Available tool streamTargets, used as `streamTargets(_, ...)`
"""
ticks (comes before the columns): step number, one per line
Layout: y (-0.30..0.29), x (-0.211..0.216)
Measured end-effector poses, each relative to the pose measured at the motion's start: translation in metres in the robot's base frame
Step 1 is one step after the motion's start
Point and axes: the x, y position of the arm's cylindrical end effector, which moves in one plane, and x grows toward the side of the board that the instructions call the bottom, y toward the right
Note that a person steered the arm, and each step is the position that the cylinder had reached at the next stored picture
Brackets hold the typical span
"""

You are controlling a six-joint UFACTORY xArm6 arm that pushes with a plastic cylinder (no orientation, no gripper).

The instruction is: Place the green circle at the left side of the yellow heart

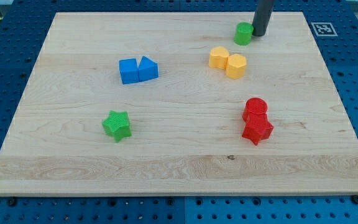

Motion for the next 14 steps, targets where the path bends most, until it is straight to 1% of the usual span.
streamTargets(3,-0.001,-0.008)
streamTargets(4,-0.018,-0.009)
streamTargets(5,-0.018,-0.008)
streamTargets(6,-0.025,-0.026)
streamTargets(8,-0.015,0.003)
streamTargets(9,-0.015,0.011)
streamTargets(14,-0.046,0.016)
